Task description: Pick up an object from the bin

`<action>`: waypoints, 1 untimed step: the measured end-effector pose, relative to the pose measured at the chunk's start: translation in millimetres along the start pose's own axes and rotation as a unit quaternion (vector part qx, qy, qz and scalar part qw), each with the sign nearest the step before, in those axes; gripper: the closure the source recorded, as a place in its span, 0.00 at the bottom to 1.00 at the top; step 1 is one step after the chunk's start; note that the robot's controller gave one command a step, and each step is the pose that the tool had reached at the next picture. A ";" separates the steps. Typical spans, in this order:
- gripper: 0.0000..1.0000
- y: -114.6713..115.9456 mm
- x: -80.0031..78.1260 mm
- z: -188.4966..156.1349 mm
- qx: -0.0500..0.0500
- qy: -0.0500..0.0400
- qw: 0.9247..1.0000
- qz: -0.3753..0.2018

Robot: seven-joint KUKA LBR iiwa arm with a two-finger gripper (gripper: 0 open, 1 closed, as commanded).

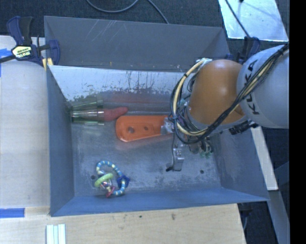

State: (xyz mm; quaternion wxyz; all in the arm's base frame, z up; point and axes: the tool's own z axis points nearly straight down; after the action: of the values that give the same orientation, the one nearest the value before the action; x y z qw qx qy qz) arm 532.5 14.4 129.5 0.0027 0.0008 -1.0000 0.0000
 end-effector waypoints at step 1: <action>0.00 0.0 -1.9 -4.6 0.000 -0.004 1.000 0.000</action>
Offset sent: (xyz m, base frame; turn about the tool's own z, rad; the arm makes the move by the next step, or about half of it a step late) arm 0.0753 0.0071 -0.0595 -0.0269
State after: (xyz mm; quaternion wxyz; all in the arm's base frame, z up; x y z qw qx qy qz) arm 534.5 14.4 134.1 -0.0015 0.0007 -1.0000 -0.0001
